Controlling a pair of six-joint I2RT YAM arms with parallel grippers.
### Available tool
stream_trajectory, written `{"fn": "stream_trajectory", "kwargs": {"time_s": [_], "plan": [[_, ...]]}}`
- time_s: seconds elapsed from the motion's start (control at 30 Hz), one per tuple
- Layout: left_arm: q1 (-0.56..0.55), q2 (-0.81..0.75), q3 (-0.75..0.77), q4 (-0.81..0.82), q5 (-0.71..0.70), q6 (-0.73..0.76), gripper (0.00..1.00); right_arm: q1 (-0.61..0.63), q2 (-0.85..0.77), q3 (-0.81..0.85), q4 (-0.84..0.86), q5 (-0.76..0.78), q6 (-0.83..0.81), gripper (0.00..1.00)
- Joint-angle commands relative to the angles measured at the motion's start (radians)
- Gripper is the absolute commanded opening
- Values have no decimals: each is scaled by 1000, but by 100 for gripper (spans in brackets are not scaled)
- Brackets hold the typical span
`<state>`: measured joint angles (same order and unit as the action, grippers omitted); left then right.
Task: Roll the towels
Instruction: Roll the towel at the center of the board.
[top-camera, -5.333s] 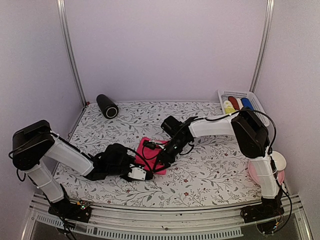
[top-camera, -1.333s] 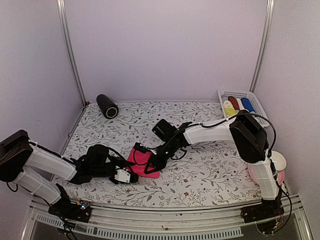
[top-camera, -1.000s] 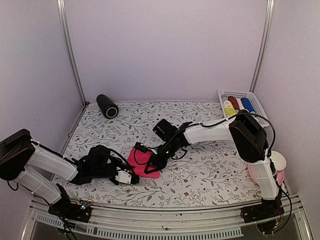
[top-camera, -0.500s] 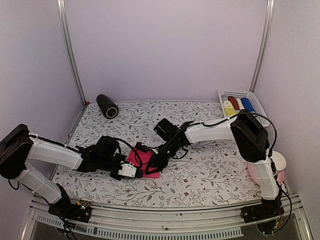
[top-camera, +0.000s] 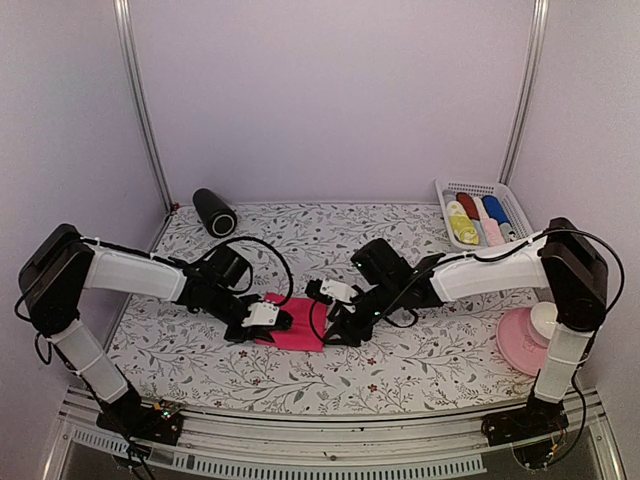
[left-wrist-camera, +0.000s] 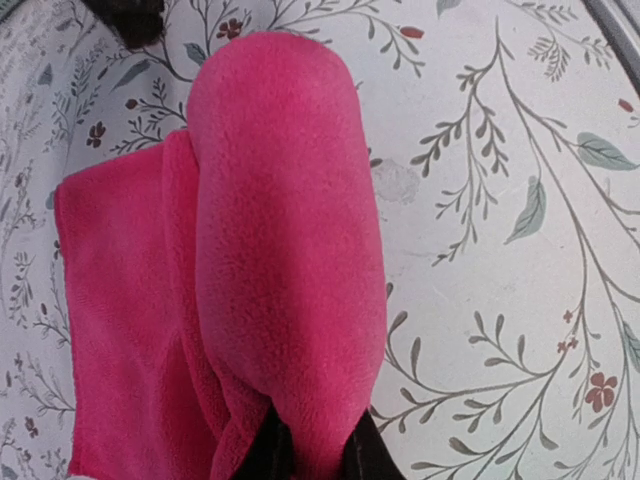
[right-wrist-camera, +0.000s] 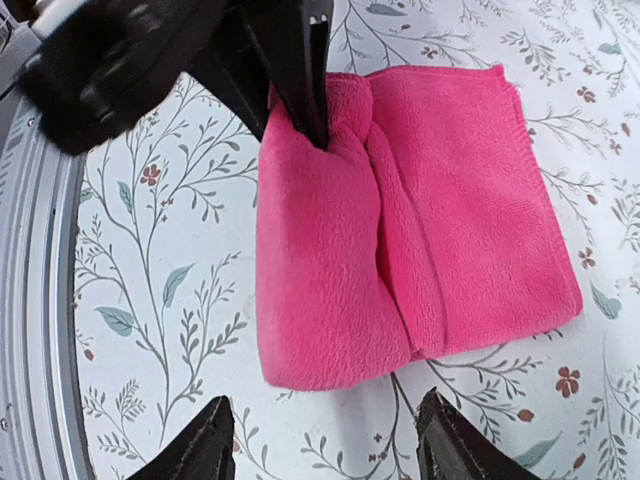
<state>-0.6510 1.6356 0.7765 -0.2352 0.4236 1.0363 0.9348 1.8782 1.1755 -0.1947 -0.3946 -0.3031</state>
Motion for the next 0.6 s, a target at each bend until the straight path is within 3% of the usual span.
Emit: {"fn": "stream_trajectory", "kwargs": {"time_s": [0.0, 0.17, 0.33, 0.57], "plan": [[28, 100, 27, -183, 37, -18, 4, 8, -131, -158, 275, 89, -69, 62], [47, 143, 70, -230, 62, -20, 4, 82, -137, -225, 373, 215, -176, 62], [82, 185, 146, -326, 130, -6, 4, 170, -45, -166, 376, 362, -281, 63], [99, 239, 210, -395, 131, -8, 4, 222, 45, -86, 374, 411, -341, 62]]}}
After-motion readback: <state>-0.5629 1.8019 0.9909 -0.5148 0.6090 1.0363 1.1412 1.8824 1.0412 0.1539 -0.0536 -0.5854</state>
